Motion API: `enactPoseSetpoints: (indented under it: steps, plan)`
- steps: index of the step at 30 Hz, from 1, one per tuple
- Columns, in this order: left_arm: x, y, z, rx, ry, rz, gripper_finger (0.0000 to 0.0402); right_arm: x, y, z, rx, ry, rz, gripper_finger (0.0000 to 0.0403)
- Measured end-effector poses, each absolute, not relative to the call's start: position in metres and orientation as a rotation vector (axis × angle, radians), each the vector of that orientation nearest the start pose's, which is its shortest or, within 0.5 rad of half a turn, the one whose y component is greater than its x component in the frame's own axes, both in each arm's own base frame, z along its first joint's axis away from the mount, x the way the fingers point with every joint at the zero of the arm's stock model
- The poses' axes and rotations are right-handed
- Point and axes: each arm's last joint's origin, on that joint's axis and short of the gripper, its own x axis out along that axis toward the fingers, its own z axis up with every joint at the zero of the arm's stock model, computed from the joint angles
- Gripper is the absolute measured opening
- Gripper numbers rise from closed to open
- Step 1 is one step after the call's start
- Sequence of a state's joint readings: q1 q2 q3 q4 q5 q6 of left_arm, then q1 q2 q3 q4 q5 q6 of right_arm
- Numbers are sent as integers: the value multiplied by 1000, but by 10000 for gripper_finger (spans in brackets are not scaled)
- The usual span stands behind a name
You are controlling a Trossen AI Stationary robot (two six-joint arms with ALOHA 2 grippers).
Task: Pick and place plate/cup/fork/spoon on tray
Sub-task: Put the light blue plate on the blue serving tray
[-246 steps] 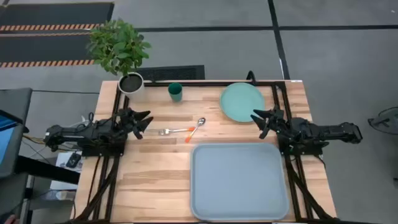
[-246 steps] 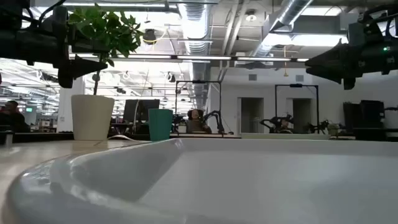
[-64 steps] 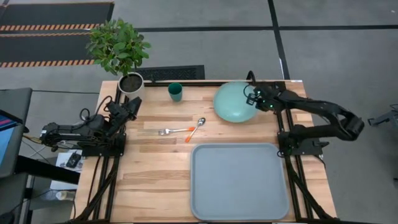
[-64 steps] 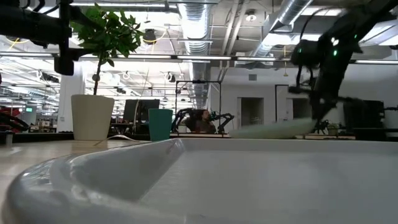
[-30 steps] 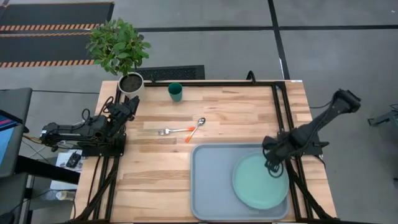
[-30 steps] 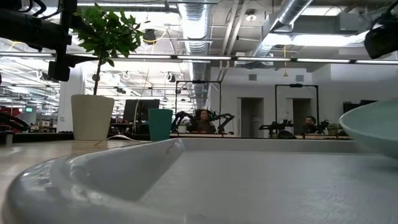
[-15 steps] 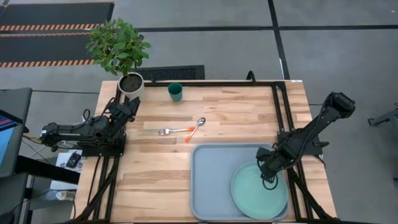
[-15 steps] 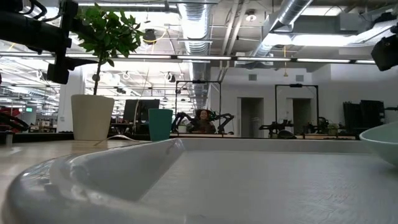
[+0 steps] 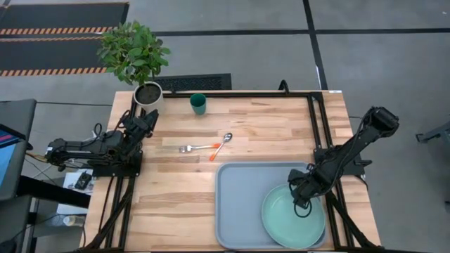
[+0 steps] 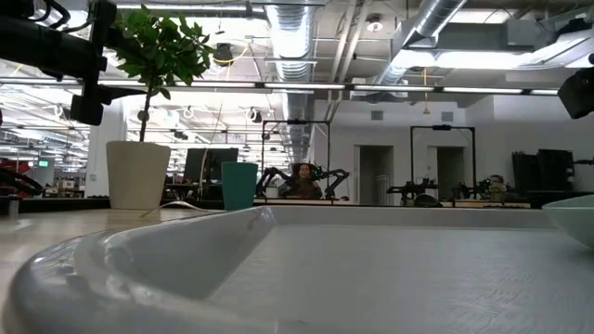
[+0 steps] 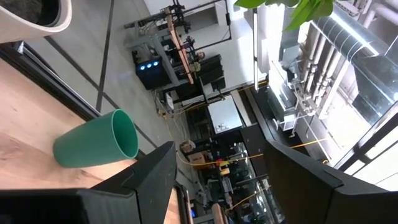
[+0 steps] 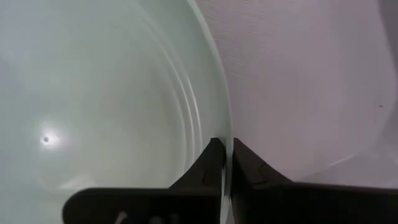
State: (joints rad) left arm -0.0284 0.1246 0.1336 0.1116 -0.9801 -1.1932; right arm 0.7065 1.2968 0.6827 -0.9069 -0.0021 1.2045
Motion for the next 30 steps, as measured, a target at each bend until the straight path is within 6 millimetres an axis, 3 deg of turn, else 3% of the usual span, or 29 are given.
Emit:
enactPoseSetpoints:
  steps: [10, 30]
  plan:
    - [86, 22, 209, -1157, -663, 769, 231, 141, 118, 168, 399, 1522, -393, 57]
    - [86, 22, 208, -1156, -663, 771, 231, 144, 119, 168, 396, 1469, -394, 61]
